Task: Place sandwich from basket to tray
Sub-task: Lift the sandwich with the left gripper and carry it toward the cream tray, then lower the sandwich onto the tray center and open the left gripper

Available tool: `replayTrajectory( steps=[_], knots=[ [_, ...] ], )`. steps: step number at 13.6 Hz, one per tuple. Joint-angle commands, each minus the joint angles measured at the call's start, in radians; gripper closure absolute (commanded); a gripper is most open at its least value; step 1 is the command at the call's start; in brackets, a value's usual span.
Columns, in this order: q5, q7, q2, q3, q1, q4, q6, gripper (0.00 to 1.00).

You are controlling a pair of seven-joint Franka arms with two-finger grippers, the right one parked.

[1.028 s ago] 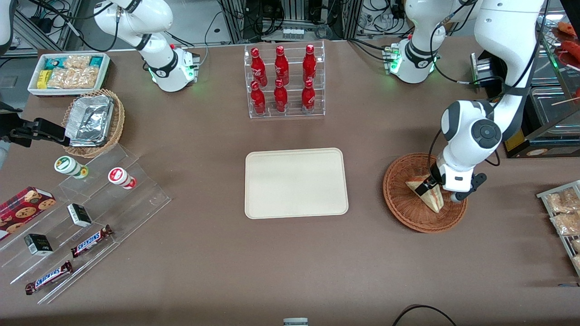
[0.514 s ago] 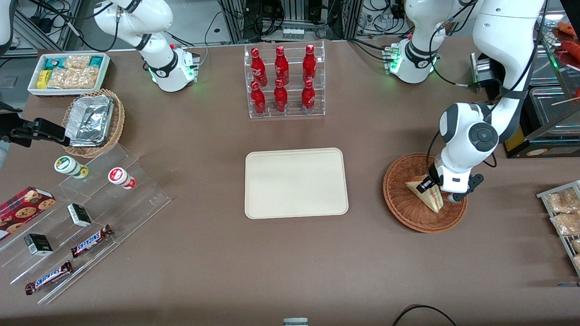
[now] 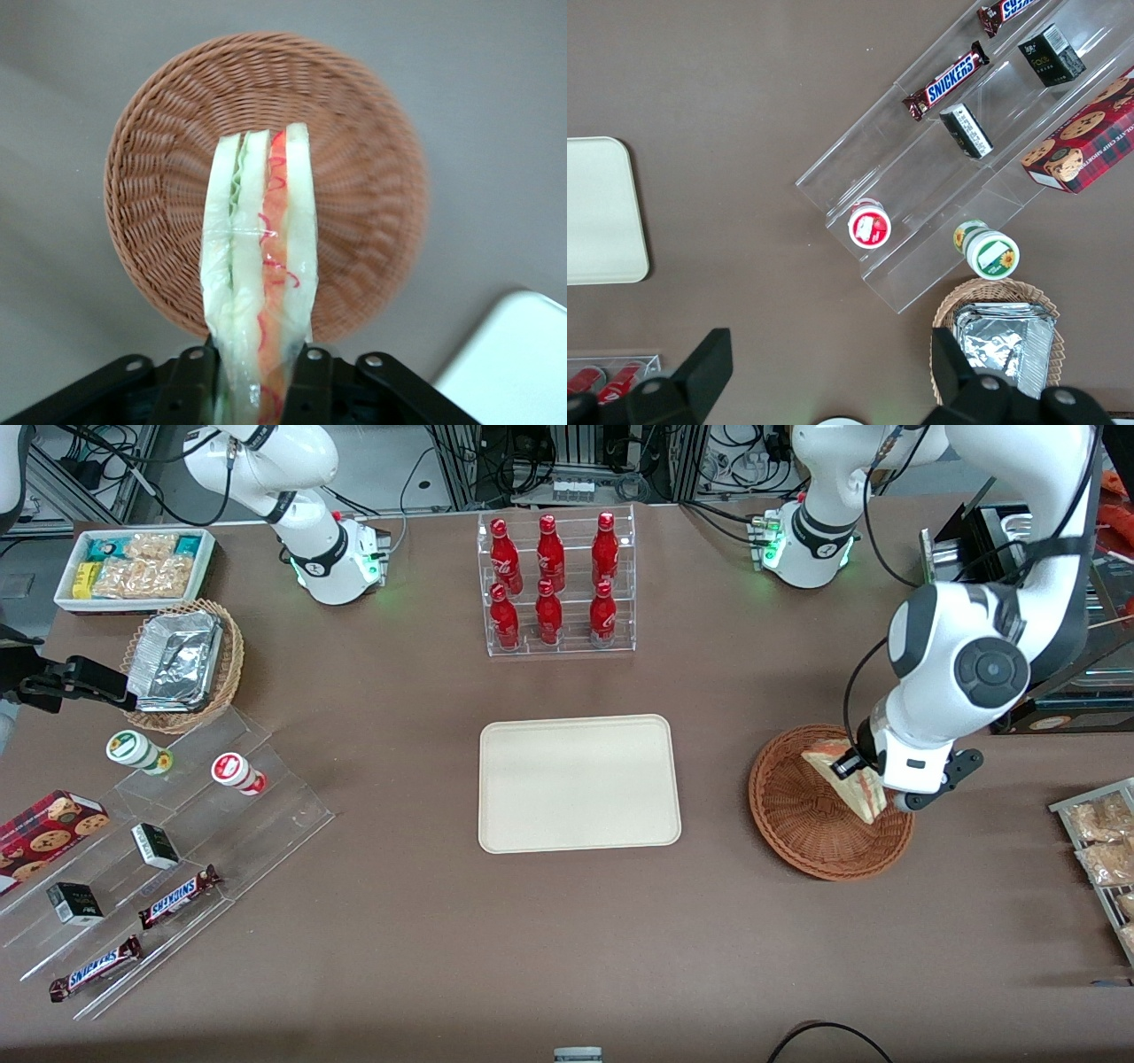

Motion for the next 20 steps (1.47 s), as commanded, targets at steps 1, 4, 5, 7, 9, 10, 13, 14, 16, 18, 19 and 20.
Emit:
replayTrajectory(
  steps=[1, 4, 5, 7, 9, 10, 13, 14, 16, 18, 19, 20],
  knots=[
    [0.010, -0.020, 0.053, 0.001, -0.090, 0.166, -0.085, 1.00],
    [-0.001, -0.028, 0.180, -0.005, -0.243, 0.322, -0.087, 1.00],
    [0.001, -0.036, 0.229, -0.007, -0.302, 0.376, -0.083, 1.00],
    [-0.001, -0.043, 0.331, -0.010, -0.371, 0.477, -0.083, 1.00],
    [-0.004, -0.043, 0.423, -0.015, -0.458, 0.546, -0.074, 1.00],
    [-0.010, -0.047, 0.478, -0.019, -0.481, 0.580, -0.065, 1.00],
    [-0.010, -0.034, 0.566, -0.025, -0.538, 0.623, 0.014, 1.00],
    [-0.007, -0.031, 0.575, -0.024, -0.550, 0.623, 0.021, 1.00],
    [-0.001, -0.028, 0.618, -0.024, -0.575, 0.640, 0.022, 1.00],
    [0.002, -0.030, 0.676, -0.022, -0.592, 0.674, 0.030, 1.00],
    [0.004, -0.034, 0.699, -0.022, -0.595, 0.680, 0.056, 1.00],
    [0.006, -0.034, 0.708, -0.021, -0.609, 0.680, 0.074, 1.00]
  ],
)
